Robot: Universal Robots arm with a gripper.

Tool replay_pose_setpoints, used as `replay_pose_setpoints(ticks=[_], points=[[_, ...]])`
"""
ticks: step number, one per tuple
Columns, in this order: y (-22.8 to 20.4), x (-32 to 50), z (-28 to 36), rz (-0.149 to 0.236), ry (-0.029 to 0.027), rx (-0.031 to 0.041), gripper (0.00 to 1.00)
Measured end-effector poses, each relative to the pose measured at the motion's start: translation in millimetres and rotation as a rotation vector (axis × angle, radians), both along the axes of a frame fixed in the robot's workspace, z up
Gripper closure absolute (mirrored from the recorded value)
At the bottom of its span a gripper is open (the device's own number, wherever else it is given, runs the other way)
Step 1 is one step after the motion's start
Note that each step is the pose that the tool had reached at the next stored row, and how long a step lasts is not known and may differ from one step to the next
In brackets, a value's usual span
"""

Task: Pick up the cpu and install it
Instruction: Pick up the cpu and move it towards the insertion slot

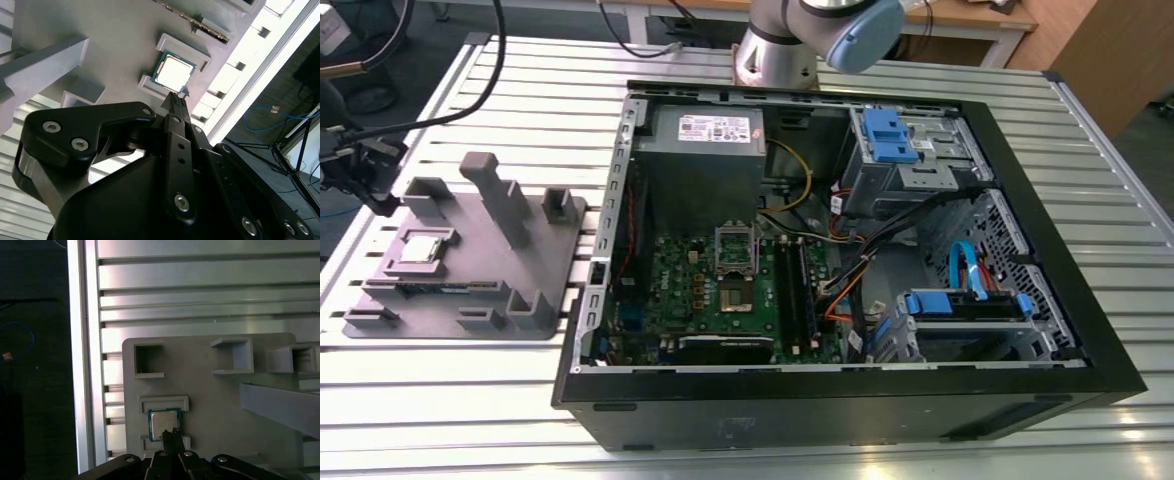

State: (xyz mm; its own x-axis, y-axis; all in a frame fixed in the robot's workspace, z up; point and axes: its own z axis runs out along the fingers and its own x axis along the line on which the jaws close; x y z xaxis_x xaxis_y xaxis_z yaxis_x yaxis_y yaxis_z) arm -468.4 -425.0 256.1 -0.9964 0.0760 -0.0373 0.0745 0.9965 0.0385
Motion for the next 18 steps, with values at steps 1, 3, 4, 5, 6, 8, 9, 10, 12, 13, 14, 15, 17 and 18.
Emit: replay_pose_setpoints(ticks=[1, 3, 4, 5, 6, 8, 9, 10, 12, 13, 14, 15, 17, 18], points=[[0.0, -0.2, -1.3, 0.000, 0.0001, -0.0002, 0.89], [0.0, -0.5, -4.0, 0.000, 0.0002, -0.0006, 0.89], [0.0, -0.8, -5.5, 0.000, 0.0001, -0.0009, 0.89], [0.0, -1.0, -7.0, 0.000, 0.0002, -0.0012, 0.89], [0.0, -1.2, -8.6, 0.001, 0.0002, -0.0015, 0.89], [0.0, -1.8, -11.6, 0.001, 0.0003, -0.0019, 0.89], [0.0, -2.0, -13.1, 0.001, 0.0004, -0.0021, 0.89], [-0.1, -2.1, -14.7, 0.001, 0.0007, -0.0024, 0.89], [0.0, -2.3, -18.0, 0.002, 0.0018, -0.0030, 0.89], [0.0, -2.4, -19.7, 0.002, 0.0022, -0.0031, 0.89], [0.0, -2.5, -21.4, 0.003, 0.0026, -0.0032, 0.89], [0.0, -2.6, -23.2, 0.004, 0.0028, -0.0033, 0.89], [0.0, -2.6, -26.7, 0.008, 0.0031, -0.0033, 0.89], [0.0, -2.6, -28.4, 0.011, 0.0032, -0.0033, 0.89]])
